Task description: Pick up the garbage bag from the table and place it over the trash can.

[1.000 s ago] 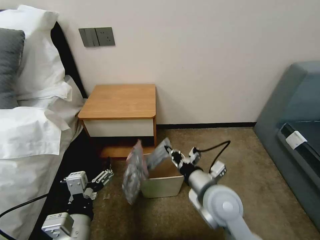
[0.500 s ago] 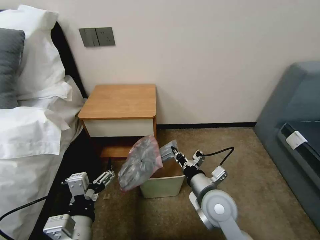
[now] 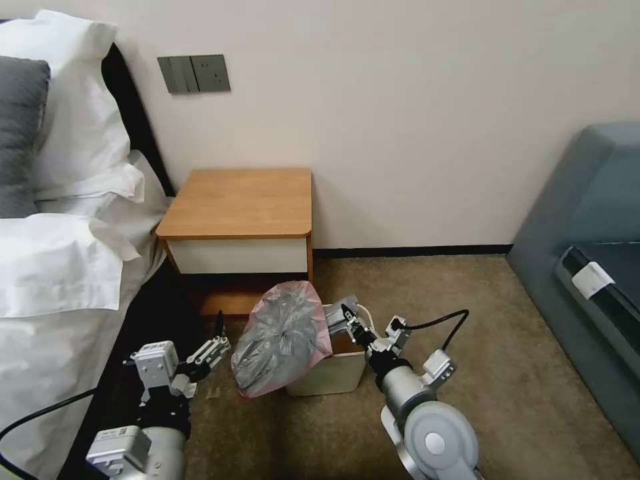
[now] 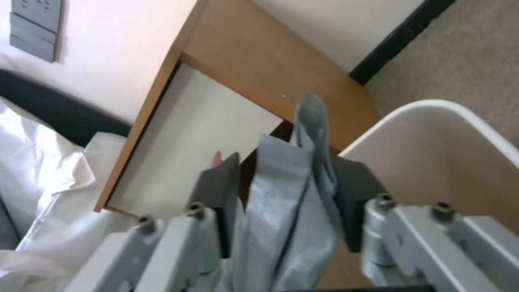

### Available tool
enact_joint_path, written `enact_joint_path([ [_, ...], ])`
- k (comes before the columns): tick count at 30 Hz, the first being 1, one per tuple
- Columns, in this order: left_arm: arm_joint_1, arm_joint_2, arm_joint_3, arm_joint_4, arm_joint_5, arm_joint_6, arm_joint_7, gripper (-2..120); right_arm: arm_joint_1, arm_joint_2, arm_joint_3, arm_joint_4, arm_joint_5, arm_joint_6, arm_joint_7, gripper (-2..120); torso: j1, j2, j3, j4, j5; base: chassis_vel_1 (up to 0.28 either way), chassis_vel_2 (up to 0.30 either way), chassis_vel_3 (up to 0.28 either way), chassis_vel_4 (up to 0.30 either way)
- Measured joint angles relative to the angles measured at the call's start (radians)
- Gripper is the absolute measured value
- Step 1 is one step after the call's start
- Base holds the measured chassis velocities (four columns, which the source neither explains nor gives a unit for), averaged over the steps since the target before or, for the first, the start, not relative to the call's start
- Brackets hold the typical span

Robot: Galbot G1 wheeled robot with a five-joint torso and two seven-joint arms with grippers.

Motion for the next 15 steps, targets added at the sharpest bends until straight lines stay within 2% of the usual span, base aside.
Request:
enact_joint_path([
  [1, -0.003, 0.000, 0.000, 0.000, -0.002, -0.002, 0.000, 100, -0.003, -0.002, 0.002, 0.009, 0.004, 0.000, 0.005, 47, 0.000, 0.000, 0.000, 0.0000, 0.0000, 0.000, 0.000, 0.000, 0.000],
  [2, -0.003, 0.000, 0.000, 0.000, -0.002, -0.002, 0.000, 100, -0.003, -0.002, 0.002, 0.009, 0.004, 0.000, 0.005, 47, 0.000, 0.000, 0.000, 0.0000, 0.0000, 0.000, 0.000, 0.000, 0.000],
  [5, -0.016, 0.001, 0.000, 0.000, -0.009, -0.006, 0.000, 100, -0.015, -0.012, 0.012, 0.033, 0.016, -0.006, 0.015, 62, 0.000, 0.000, 0.000, 0.0000, 0.0000, 0.000, 0.000, 0.000, 0.000],
  [6, -0.016, 0.001, 0.000, 0.000, -0.009, -0.006, 0.000, 100, -0.015, -0.012, 0.012, 0.033, 0.016, -0.006, 0.015, 62, 0.000, 0.000, 0.000, 0.0000, 0.0000, 0.000, 0.000, 0.000, 0.000],
  [9, -0.022, 0.004, 0.000, 0.000, -0.016, -0.008, -0.001, 100, -0.024, -0.027, 0.024, 0.049, 0.017, -0.008, 0.016, 76, 0.000, 0.000, 0.000, 0.0000, 0.0000, 0.000, 0.000, 0.000, 0.000],
  [10, -0.022, 0.004, 0.000, 0.000, -0.016, -0.008, -0.001, 100, -0.024, -0.027, 0.024, 0.049, 0.017, -0.008, 0.016, 76, 0.000, 0.000, 0.000, 0.0000, 0.0000, 0.000, 0.000, 0.000, 0.000],
  [13, -0.028, 0.013, -0.002, 0.000, -0.025, -0.007, -0.003, 100, -0.034, -0.046, 0.048, 0.072, 0.017, -0.010, 0.019, 90, 0.000, 0.000, 0.000, 0.0000, 0.0000, 0.000, 0.000, 0.000, 0.000],
  [15, -0.031, 0.015, -0.002, 0.000, -0.026, -0.007, -0.003, 100, -0.035, -0.052, 0.054, 0.079, 0.017, -0.010, 0.020, 93, 0.000, 0.000, 0.000, 0.0000, 0.0000, 0.000, 0.000, 0.000, 0.000],
])
